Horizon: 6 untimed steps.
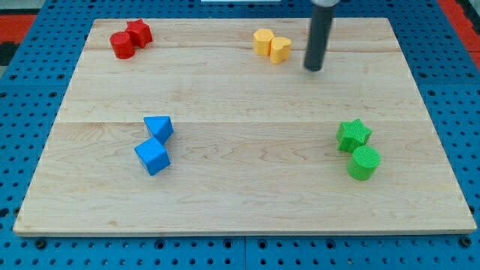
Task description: Move the hexagon to the center
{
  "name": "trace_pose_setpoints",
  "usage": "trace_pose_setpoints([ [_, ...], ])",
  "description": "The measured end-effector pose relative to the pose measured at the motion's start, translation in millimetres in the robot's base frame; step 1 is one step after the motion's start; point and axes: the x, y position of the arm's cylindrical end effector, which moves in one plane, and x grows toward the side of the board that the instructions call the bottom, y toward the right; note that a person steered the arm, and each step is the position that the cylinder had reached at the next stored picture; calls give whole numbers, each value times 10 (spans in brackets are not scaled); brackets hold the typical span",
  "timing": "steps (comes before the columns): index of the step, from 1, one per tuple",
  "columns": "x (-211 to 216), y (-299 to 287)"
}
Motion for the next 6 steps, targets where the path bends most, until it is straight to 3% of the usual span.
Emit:
trace_pose_setpoints([
  [1, -520, -15],
  [2, -915, -631],
  [3, -906, -922],
  [6, 295, -1379],
])
